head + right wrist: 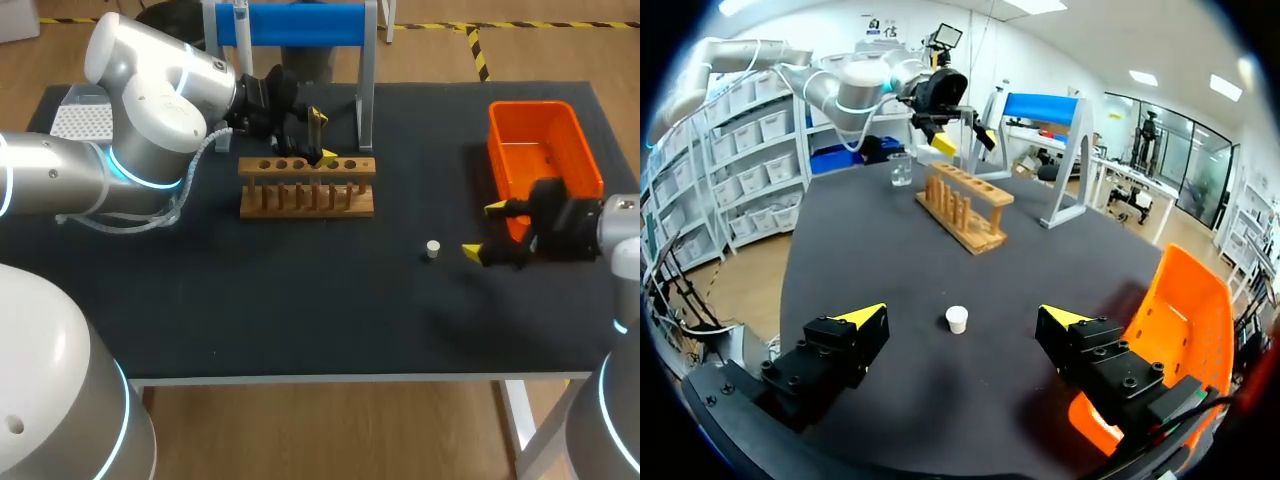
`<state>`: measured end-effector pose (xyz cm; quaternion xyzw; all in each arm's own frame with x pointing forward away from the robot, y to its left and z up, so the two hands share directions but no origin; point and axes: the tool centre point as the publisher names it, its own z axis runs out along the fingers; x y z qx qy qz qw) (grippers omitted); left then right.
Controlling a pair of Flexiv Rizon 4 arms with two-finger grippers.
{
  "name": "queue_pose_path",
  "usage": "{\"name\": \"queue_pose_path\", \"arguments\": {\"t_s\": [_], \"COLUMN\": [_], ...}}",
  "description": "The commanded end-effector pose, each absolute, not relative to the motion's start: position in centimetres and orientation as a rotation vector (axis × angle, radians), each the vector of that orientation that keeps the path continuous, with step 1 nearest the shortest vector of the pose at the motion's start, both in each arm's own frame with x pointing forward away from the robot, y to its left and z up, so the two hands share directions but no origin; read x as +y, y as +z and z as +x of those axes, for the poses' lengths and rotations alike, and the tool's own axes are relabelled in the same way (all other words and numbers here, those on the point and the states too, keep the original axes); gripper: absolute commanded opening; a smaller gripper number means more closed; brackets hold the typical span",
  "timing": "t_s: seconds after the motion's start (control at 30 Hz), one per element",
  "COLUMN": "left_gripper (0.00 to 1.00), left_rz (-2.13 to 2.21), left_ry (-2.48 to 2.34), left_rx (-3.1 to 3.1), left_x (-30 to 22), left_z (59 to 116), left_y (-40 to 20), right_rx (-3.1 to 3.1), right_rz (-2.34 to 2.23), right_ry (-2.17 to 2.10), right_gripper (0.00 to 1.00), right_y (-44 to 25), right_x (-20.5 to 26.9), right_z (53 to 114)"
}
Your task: Invert the test tube, pick up the pipette, mount the tip to pipette, aspirate from beaker and dispense into the tube, eject the tip, return the pipette, and cap with the stopper.
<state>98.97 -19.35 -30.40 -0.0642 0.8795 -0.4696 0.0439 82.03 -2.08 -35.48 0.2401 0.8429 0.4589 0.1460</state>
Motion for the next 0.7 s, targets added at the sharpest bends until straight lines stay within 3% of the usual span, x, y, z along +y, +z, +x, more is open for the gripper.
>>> {"name": "queue_pose_path", "arguments": {"t_s": [0.03, 0.7], "left_gripper": [1.0, 1.0], "left_rz": [-0.196, -0.196], "left_ry": [-1.436, -1.436], "left_rx": [2.688, 2.688], "left_x": [-19.4, -19.4], "left_z": [99.0, 99.0], "left_y": [-30.4, -30.4], "right_rx": [2.413, 2.424], "right_rz": [0.731, 0.767], "right_ry": [1.295, 1.256], "right_gripper": [1.0, 1.0], "right_y": [-36.9, -40.1], "right_x": [-0.7, 1.8], "right_z": [82.5, 83.0]}}
